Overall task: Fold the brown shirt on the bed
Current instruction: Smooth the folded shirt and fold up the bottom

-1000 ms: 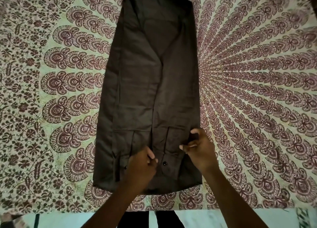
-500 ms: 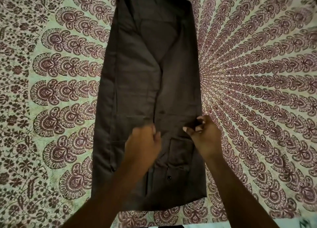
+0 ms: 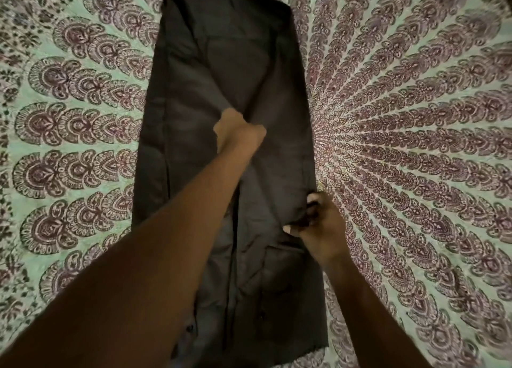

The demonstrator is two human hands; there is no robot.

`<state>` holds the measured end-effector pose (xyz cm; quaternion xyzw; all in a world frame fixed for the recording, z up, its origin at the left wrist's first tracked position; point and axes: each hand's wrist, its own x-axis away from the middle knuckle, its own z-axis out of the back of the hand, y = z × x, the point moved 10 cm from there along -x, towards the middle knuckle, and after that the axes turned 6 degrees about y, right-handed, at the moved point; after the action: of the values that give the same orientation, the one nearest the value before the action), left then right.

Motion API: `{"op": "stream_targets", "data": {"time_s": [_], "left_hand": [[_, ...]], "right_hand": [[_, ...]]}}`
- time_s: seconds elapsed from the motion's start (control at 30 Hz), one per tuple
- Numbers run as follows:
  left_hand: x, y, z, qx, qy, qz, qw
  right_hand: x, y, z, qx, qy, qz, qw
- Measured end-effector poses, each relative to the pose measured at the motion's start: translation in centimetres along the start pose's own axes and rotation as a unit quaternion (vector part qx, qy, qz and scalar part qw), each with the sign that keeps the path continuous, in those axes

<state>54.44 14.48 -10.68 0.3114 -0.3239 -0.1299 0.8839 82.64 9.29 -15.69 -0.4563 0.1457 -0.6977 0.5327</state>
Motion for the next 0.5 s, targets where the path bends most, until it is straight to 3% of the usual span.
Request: {"op": "stream_targets", "data": {"time_s": [0.2, 0.3, 0.4, 0.5], "left_hand": [[-0.8, -1.2, 1.6, 0.126, 0.074, -0.038, 0.989], [-0.8, -1.0, 1.7, 0.075, 0.076, -0.071, 0.992], [-0.4, -0.2, 1.7, -0.030, 0.084, -0.166, 0.982], [0.4, -0.7, 1.2, -0.056, 0.072, -0.200, 0.976]], "right_hand": [[0.1, 0.2, -0.4, -0.033, -0.056, 0.016, 0.998], [0.2, -0.2, -0.2, -0.022, -0.075, 0.020, 0.997], [0.3, -0.9, 0.2, 0.002, -0.080, 0.042, 0.996], [0.5, -2.0, 0.2, 0.046, -0.108, 0.086, 0.989]]}}
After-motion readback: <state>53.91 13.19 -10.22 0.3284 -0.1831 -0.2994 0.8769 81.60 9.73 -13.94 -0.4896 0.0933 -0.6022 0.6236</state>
